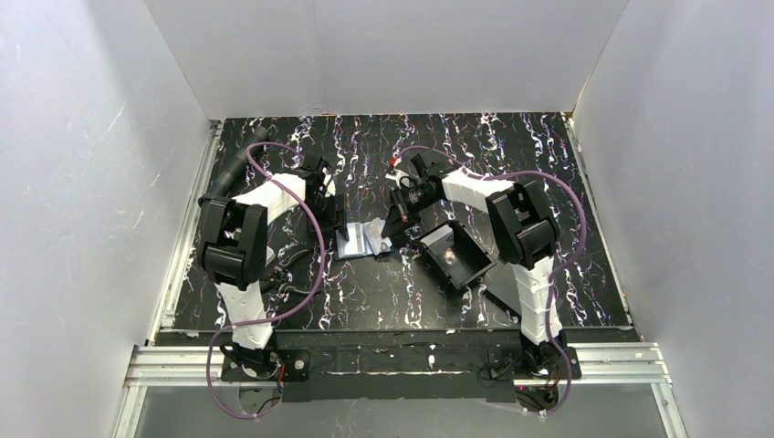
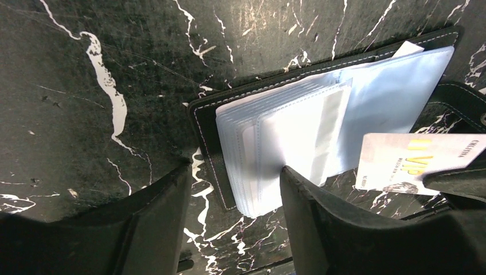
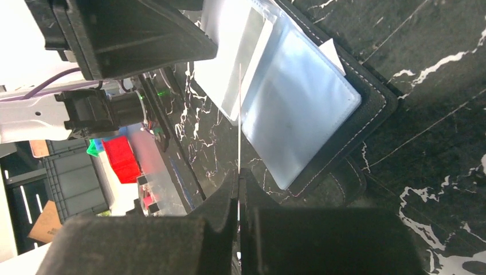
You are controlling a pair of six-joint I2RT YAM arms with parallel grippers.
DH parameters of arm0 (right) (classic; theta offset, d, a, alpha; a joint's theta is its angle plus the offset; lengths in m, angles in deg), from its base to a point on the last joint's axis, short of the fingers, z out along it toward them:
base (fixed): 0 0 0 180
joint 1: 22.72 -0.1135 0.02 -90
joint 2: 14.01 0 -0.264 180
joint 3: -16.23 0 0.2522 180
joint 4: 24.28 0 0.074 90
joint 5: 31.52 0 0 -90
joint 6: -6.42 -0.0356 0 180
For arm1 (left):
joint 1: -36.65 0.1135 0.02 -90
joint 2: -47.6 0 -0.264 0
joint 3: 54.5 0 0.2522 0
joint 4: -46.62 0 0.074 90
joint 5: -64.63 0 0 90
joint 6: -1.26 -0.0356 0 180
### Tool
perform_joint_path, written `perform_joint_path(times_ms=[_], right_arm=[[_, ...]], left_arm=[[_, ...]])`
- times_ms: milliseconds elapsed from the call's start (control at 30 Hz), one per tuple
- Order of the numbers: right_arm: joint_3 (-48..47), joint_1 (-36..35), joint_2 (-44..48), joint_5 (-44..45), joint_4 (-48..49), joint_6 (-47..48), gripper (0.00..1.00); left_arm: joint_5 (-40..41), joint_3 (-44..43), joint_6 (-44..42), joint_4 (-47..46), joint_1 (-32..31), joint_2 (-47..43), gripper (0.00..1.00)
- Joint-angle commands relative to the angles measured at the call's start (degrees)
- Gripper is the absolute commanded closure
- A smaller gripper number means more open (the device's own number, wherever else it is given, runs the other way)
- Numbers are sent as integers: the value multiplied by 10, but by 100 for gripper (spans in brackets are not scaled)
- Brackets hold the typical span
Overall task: Put the credit cards into the card holder
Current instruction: Insert the credit card into the card holder.
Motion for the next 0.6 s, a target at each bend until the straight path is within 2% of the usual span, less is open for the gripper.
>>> perform_joint_path(times_ms=[0, 400, 567], right_arm=[[-28, -3, -7, -19, -11, 5, 99], [-25, -5, -35, -35, 4, -29, 99], [-26, -7, -42, -38, 11, -36, 99]], left_arm=[[26, 2, -8, 19, -2, 14, 46], [28, 3, -10, 24, -1, 18, 58], [25, 4, -10, 24, -1, 16, 60]])
